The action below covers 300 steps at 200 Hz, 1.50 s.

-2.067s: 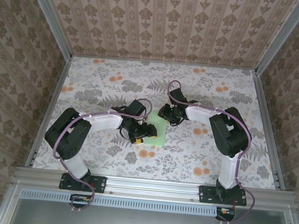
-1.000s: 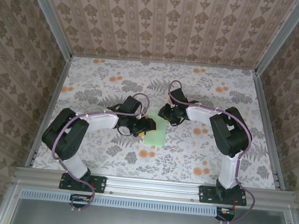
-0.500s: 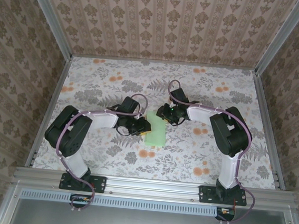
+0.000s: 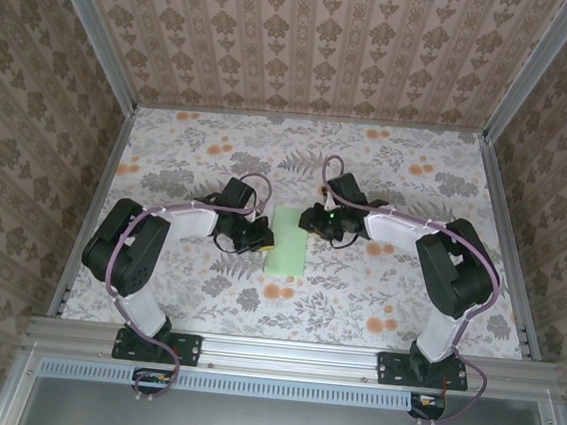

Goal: Fold a paper plane with a square sheet of paper (pick it up from the middle)
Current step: Fold the triangle a second time at the center of the table.

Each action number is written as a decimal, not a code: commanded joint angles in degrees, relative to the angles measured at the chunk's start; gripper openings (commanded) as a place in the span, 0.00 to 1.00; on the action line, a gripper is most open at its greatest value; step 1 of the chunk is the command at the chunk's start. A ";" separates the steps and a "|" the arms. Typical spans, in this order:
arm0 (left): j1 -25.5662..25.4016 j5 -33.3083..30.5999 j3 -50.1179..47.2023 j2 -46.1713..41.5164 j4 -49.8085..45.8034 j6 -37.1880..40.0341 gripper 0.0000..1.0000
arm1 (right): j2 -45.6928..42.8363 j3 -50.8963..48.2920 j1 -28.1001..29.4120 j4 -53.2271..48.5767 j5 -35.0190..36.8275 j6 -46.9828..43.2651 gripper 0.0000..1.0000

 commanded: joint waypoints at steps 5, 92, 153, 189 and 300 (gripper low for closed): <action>0.11 1.74 2.06 -0.15 -1.89 2.96 0.02 | 0.48 -1.92 1.74 -1.04 -1.64 -1.43 0.30; -0.92 3.69 -0.79 -1.03 1.42 -0.30 0.18 | 6.35 -0.62 3.44 -2.01 -1.21 -1.19 0.23; -2.59 8.73 -5.21 -4.83 5.71 -4.16 0.22 | 8.19 0.63 3.43 -5.36 1.55 -0.21 0.24; -2.61 9.52 -6.32 -7.24 6.21 -4.08 0.20 | 8.81 1.39 3.44 -7.21 2.79 0.14 0.24; -2.61 11.44 -0.82 -0.37 13.84 -5.49 0.33 | 6.80 2.37 3.10 -6.63 -1.16 1.19 0.29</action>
